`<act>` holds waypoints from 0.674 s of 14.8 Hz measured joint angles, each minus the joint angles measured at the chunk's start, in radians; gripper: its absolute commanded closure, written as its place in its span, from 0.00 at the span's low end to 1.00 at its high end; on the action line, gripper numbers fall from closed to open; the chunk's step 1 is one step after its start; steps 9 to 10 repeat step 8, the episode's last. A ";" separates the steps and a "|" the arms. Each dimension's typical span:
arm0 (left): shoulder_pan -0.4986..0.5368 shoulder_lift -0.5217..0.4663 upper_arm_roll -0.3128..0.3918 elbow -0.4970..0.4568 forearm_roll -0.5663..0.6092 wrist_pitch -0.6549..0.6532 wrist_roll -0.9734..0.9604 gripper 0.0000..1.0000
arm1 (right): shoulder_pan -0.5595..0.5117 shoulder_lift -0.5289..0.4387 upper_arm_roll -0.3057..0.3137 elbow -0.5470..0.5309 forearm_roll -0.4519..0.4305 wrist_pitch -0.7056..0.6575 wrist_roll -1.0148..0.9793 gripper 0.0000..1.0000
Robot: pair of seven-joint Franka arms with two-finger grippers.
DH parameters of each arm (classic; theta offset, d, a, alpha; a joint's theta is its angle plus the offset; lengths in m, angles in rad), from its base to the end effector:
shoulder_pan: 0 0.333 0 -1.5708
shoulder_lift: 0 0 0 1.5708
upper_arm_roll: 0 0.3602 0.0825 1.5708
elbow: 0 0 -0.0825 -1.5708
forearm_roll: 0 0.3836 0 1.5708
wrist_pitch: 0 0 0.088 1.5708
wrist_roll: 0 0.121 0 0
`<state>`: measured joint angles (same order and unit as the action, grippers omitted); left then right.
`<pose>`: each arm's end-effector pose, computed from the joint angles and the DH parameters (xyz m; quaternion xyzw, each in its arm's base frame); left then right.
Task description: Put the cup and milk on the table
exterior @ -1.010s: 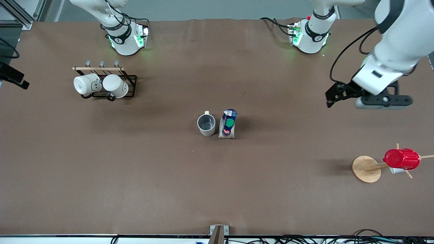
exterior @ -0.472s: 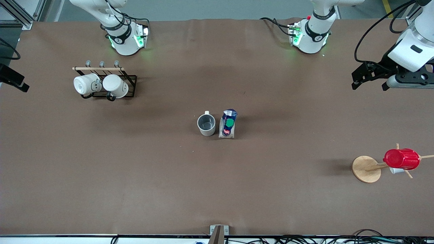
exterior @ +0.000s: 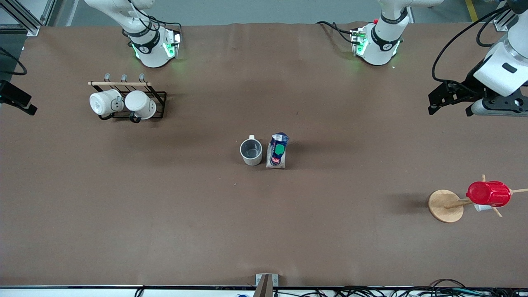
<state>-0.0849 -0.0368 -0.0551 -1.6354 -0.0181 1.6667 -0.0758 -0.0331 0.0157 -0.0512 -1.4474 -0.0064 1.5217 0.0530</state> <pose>0.5452 -0.0795 0.6530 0.9989 -0.0315 0.0330 0.0116 0.5536 -0.0473 0.6995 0.9972 -0.0688 0.0292 0.0040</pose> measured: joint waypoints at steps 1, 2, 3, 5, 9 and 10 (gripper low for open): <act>0.000 0.003 0.000 0.002 0.000 -0.002 0.004 0.01 | 0.000 0.000 0.000 0.000 0.000 0.000 0.000 0.00; 0.001 0.005 0.000 0.003 0.000 -0.005 0.011 0.02 | 0.000 0.000 0.000 0.000 0.000 0.000 0.000 0.00; 0.002 0.006 0.000 0.003 0.000 -0.011 0.017 0.02 | 0.000 0.000 0.000 0.000 0.000 0.000 0.000 0.00; 0.003 0.006 0.001 0.003 0.000 -0.019 0.026 0.02 | 0.000 0.000 0.000 0.000 0.000 -0.006 0.000 0.00; 0.004 0.008 0.001 0.003 0.002 -0.021 0.035 0.02 | 0.000 0.000 0.000 0.000 0.000 -0.008 0.000 0.00; 0.004 0.008 0.001 0.003 0.002 -0.021 0.035 0.02 | 0.000 0.000 0.000 0.000 0.000 -0.008 0.000 0.00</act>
